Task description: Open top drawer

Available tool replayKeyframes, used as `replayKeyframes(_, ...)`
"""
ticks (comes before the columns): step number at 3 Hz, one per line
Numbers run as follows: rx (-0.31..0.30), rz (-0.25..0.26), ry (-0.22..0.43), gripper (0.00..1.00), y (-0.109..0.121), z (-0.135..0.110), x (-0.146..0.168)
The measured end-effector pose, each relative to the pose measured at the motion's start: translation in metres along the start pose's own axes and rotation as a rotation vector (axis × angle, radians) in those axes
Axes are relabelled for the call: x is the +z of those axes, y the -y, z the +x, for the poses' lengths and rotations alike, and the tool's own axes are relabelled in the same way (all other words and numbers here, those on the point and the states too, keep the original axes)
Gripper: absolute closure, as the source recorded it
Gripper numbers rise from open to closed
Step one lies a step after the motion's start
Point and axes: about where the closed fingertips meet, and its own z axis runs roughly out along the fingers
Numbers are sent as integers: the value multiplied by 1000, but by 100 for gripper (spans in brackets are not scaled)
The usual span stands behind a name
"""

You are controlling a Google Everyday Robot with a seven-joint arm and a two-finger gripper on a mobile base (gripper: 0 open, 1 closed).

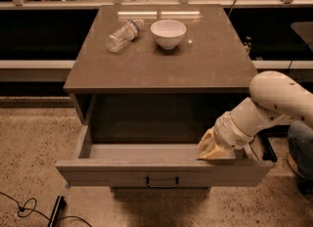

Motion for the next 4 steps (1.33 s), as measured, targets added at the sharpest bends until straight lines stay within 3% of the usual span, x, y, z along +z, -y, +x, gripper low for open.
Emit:
replayKeyframes(2, -12, -29, 39, 100, -23, -10, -2)
replayKeyframes(3, -14, 8, 52, 100, -12, -10, -18)
replayKeyframes(4, -20, 92, 98, 100, -3, -15, -48)
